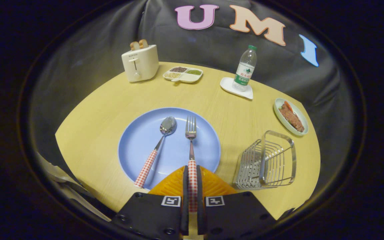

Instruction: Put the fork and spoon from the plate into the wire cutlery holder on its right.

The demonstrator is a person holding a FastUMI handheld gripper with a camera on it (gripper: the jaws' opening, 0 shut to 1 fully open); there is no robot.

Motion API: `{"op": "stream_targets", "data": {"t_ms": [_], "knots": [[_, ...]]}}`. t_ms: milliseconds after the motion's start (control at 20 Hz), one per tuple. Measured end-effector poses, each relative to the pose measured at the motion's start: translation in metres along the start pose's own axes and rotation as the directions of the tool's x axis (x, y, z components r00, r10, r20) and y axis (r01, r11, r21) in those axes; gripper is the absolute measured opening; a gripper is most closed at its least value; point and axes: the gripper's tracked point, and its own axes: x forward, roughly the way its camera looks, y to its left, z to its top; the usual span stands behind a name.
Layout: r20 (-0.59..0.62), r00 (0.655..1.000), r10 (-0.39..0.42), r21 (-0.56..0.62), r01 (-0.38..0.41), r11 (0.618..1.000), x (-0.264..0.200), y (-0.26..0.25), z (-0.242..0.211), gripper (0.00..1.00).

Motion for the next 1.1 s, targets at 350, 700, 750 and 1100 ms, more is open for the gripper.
{"op": "stream_targets", "data": {"t_ms": [350,700,750,1100], "knots": [[-0.002,1.0,0.024,-0.032,-0.024,0.999,-0.033,-0.031,0.016,0.13],[-0.015,1.0,0.022,-0.088,-0.024,0.996,-0.063,-0.084,0.029,0.13],[-0.026,0.999,0.023,-0.097,-0.026,0.995,-0.067,-0.091,0.028,0.13],[-0.136,0.99,0.036,-0.184,-0.061,0.981,-0.088,-0.135,0.006,0.13]]}}
